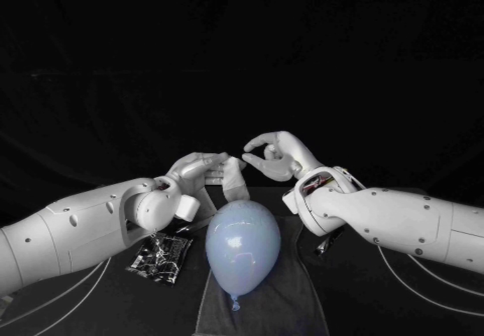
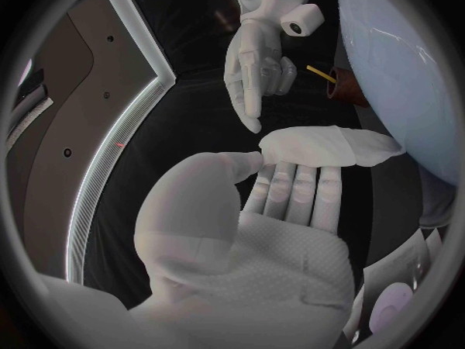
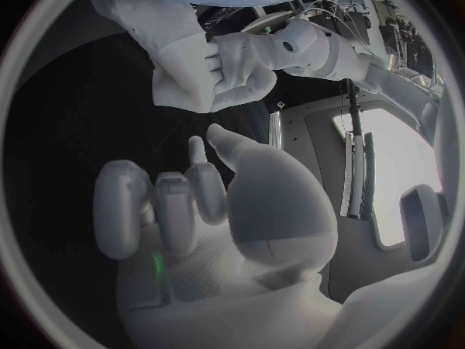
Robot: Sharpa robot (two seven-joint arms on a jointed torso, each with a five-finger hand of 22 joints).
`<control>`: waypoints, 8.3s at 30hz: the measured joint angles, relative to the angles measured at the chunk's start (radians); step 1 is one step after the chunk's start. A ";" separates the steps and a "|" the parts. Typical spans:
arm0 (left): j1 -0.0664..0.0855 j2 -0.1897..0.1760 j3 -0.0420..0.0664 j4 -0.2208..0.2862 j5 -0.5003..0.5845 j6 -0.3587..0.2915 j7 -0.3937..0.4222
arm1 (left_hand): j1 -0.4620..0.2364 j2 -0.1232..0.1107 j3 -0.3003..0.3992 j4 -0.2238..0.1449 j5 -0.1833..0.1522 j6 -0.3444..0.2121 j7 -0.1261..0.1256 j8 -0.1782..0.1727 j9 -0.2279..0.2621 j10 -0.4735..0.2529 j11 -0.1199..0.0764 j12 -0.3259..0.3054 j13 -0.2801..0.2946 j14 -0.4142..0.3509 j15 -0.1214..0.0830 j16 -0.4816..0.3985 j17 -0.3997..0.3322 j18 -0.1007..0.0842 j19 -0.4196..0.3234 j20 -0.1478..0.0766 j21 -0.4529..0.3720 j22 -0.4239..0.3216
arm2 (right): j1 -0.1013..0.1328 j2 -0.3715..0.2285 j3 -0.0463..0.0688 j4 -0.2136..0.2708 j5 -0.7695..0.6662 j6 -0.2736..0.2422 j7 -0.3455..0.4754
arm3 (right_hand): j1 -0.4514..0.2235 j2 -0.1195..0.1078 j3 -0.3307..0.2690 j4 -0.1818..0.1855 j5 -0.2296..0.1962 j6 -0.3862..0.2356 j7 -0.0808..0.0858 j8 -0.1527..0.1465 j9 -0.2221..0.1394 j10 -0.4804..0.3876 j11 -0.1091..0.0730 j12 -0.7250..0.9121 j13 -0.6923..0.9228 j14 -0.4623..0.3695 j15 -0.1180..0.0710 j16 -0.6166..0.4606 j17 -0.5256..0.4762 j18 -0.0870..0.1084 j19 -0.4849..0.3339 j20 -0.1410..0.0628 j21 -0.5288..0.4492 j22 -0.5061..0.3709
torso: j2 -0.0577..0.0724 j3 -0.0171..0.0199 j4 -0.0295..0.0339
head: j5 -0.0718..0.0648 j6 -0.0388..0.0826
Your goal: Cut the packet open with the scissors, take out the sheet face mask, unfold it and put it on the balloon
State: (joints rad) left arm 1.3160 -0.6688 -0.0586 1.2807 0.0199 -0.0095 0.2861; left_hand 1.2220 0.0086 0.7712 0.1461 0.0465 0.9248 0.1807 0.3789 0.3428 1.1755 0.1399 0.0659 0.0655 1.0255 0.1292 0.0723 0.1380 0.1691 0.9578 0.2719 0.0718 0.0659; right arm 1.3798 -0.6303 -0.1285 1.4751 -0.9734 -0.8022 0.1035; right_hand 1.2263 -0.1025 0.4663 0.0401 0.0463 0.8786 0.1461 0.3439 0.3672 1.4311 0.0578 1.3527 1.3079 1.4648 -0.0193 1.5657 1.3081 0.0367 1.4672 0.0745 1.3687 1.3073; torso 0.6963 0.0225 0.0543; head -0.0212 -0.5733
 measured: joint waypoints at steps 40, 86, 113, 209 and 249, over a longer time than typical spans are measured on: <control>-0.001 0.003 -0.002 0.001 -0.015 0.000 -0.002 | -0.001 -0.001 0.000 0.000 -0.001 0.000 0.000 0.000 -0.001 0.000 0.000 0.000 0.000 0.000 0.000 0.000 0.000 0.000 0.000 0.000 0.000 0.000 | -0.006 0.077 -0.001 -0.057 -0.043 0.045 -0.075 | 0.034 0.034 -0.007 0.007 0.000 0.090 -0.036 0.023 0.000 0.011 -0.022 0.012 -0.001 0.002 -0.007 0.002 0.000 0.000 -0.003 0.010 0.014 0.000 | 0.000 0.0013 -0.0012 | 0.003 -0.005; 0.001 0.002 0.000 -0.033 -0.016 -0.004 0.003 | 0.000 0.000 0.003 0.003 0.000 0.000 0.000 0.004 0.000 0.000 0.000 0.000 0.000 0.000 0.000 0.000 0.000 -0.001 0.000 0.000 0.000 0.000 | -0.013 -0.027 -0.002 0.043 -0.062 -0.085 -0.027 | 0.082 0.071 0.064 -0.055 -0.001 0.120 -0.066 0.113 0.019 0.035 -0.051 0.106 -0.001 0.002 -0.035 0.001 0.000 0.000 -0.001 -0.021 0.077 0.000 | 0.000 0.0016 -0.0024 | 0.007 -0.010; 0.001 0.006 0.000 -0.032 -0.018 -0.007 0.006 | 0.000 0.000 0.003 0.003 -0.001 0.000 0.000 0.004 -0.001 0.000 0.000 0.000 0.000 0.000 0.000 0.000 0.000 -0.001 0.000 0.000 0.000 0.000 | -0.014 0.067 -0.002 -0.042 -0.041 -0.048 -0.033 | -0.016 -0.016 -0.027 -0.001 0.000 -0.048 0.019 -0.033 -0.006 0.002 0.020 0.000 0.000 0.002 0.019 0.002 0.000 0.000 -0.001 0.016 0.004 0.001 | 0.001 -0.0004 0.0007 | 0.004 -0.004; 0.031 0.022 0.009 -0.129 -0.034 -0.005 0.023 | 0.000 -0.008 0.008 0.003 -0.001 0.000 0.000 0.004 0.001 -0.002 0.002 0.000 0.000 0.000 0.000 0.000 0.000 0.009 0.004 -0.004 0.000 0.000 | -0.033 -0.025 -0.001 0.008 -0.118 -0.085 0.006 | 0.115 0.064 0.026 -0.090 0.000 0.117 -0.057 0.115 0.077 0.033 -0.045 0.071 0.000 0.002 -0.027 0.002 0.000 0.000 -0.002 -0.013 0.067 0.000 | -0.001 0.0017 -0.0025 | 0.016 -0.012; 0.034 0.065 0.005 -0.126 -0.163 -0.044 0.026 | 0.004 -0.012 0.008 0.003 0.000 0.000 0.000 0.004 0.001 -0.002 0.002 0.000 0.000 0.000 0.000 0.000 0.000 0.008 0.004 -0.004 0.000 0.000 | -0.023 0.078 0.003 -0.049 0.367 0.133 -0.168 | -0.102 0.007 -0.212 0.182 0.000 0.047 -0.035 0.105 0.100 -0.016 -0.024 -0.021 0.000 0.000 -0.008 0.001 0.000 0.000 -0.001 0.005 -0.070 0.000 | 0.001 0.0010 -0.0015 | 0.016 0.012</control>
State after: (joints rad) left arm 1.3504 -0.6035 -0.0541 1.1543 -0.1430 -0.0535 0.3125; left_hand 1.2260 -0.0032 0.7793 0.1490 0.0464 0.9247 0.1806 0.3826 0.3440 1.1738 0.1416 0.0659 0.0655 1.0255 0.1293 0.0723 0.1379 0.1768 0.9613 0.2681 0.0718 0.0659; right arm 1.3571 -0.5522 -0.1256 1.4263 -0.6062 -0.6688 -0.0645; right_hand 1.1245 -0.0952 0.2540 0.2223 0.0464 0.9253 0.1110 0.4486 0.4668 1.4151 0.0341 1.3312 1.3081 1.4649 -0.0272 1.5665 1.3081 0.0365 1.4658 0.0794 1.2990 1.3076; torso 0.6972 0.0235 0.0527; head -0.0047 -0.5614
